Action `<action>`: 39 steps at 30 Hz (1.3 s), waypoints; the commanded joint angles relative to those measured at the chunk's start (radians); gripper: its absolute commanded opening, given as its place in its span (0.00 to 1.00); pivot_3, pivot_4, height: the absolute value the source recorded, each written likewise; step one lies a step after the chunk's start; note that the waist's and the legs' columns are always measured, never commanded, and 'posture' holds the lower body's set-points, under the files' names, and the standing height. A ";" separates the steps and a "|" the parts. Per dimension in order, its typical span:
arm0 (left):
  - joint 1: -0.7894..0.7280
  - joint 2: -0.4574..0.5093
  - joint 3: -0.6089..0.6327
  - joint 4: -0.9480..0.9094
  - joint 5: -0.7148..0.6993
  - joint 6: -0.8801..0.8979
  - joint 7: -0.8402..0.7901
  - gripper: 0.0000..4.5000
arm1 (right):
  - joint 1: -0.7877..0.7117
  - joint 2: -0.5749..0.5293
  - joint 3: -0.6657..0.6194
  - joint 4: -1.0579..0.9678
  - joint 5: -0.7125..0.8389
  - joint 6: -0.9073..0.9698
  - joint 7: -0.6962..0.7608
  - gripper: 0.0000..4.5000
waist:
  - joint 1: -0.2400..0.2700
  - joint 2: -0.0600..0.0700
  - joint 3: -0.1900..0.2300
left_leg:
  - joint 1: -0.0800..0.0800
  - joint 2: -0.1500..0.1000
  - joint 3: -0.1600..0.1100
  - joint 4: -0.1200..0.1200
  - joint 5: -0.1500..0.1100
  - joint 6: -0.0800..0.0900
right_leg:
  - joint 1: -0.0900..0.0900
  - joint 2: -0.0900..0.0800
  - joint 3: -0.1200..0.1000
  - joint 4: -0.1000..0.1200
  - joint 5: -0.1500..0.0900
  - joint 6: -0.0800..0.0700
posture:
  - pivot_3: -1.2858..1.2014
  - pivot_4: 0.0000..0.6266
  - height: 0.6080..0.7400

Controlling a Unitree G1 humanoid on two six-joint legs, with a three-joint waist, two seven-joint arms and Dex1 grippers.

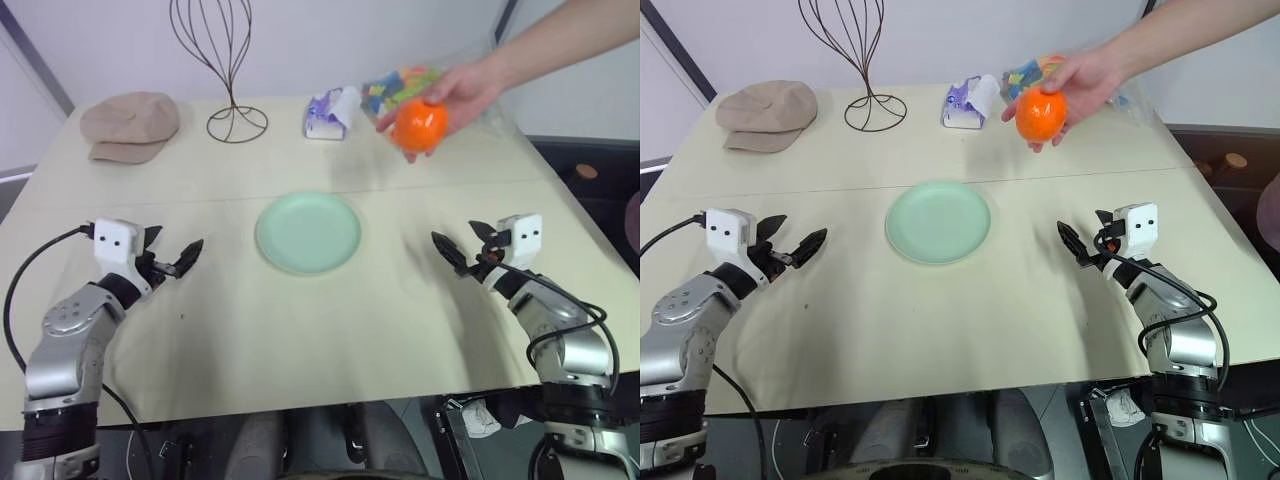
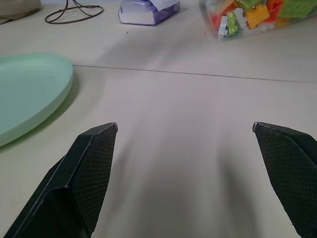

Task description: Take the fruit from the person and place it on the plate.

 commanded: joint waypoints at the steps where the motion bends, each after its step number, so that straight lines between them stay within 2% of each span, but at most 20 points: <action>1: -0.004 0.015 0.018 -0.031 -0.002 -0.008 0.002 1.00 | -0.002 -0.002 -0.029 -0.065 0.021 -0.003 -0.007 1.00 | 0.000 0.000 0.000 | 0.000 0.000 0.000 0.000 0.000 0.000 | 0.000 0.000 0.000 0.000 0.000 0.000 | 0.52 0.24 1.00; 3: -0.007 0.017 0.017 -0.027 -0.001 -0.008 0.002 1.00 | -0.008 0.005 -0.054 -0.089 0.055 0.019 -0.021 1.00 | 0.000 0.000 0.000 | 0.000 0.000 0.000 0.000 0.000 0.000 | 0.000 0.000 0.000 0.000 0.000 0.000 | 0.52 0.24 1.00; 7: -0.018 0.022 0.013 -0.007 0.003 -0.010 -0.001 1.00 | -0.044 0.045 -0.174 -0.238 0.278 0.146 -0.100 1.00 | 0.000 0.000 0.000 | 0.000 0.000 0.000 0.000 0.000 0.000 | 0.000 0.000 0.000 0.000 0.000 0.000 | 0.52 0.24 1.00; 10: -0.028 0.020 0.000 0.002 0.007 -0.008 -0.003 1.00 | -0.087 0.066 -0.193 -0.284 0.335 0.184 -0.164 1.00 | -0.001 0.000 0.000 | -0.001 0.000 0.000 0.000 0.000 0.000 | 0.000 0.000 0.000 0.000 0.000 0.000 | 0.52 0.24 1.00; 13: -0.046 0.021 -0.010 0.015 0.010 -0.007 -0.007 1.00 | -0.143 0.068 -0.155 -0.274 0.312 0.187 -0.186 1.00 | -0.001 0.000 0.000 | -0.001 0.000 0.000 0.000 0.000 0.000 | -0.001 0.000 0.000 0.000 0.000 0.000 | 0.52 0.24 1.00; 22: -0.048 0.014 -0.012 0.018 0.013 -0.016 0.003 1.00 | -0.317 0.095 -0.034 -0.077 0.215 0.097 -0.119 1.00 | -0.001 0.000 0.000 | -0.002 0.000 0.000 0.000 0.000 0.000 | -0.002 0.000 0.000 -0.001 0.000 0.000 | 0.52 0.24 1.00; 31: 0.009 0.002 0.019 -0.022 0.004 -0.027 0.039 1.00 | -0.495 0.131 0.009 0.169 0.148 -0.001 -0.034 1.00 | -0.004 0.001 0.001 | -0.002 0.000 0.000 -0.001 0.000 0.000 | -0.002 -0.001 0.000 0.000 0.001 0.000 | 0.52 0.24 1.00; 35: 0.026 -0.004 0.023 -0.033 0.004 -0.030 0.045 1.00 | -0.524 0.135 0.010 0.205 0.141 -0.021 -0.013 1.00 | 0.000 0.001 0.001 | -0.002 0.000 0.000 -0.002 0.000 0.000 | -0.003 -0.002 0.000 0.000 0.001 0.000 | 0.52 0.24 1.00; 38: 0.038 -0.008 0.026 -0.038 0.004 -0.033 0.049 1.00 | -0.518 0.138 0.009 0.189 0.138 -0.021 -0.012 0.83 | -0.001 0.001 0.001 | -0.002 0.000 0.000 -0.002 0.000 0.000 | -0.003 -0.003 0.000 -0.001 0.001 0.000 | 0.52 0.24 1.00; 39: 0.040 -0.009 0.027 -0.038 0.004 -0.034 0.049 1.00 | -0.514 0.139 0.009 0.181 0.137 -0.020 -0.015 0.72 | -0.001 0.001 0.001 | -0.002 0.000 0.000 -0.002 0.000 0.000 | -0.003 -0.003 0.000 -0.001 0.001 0.000 | 0.52 0.24 1.00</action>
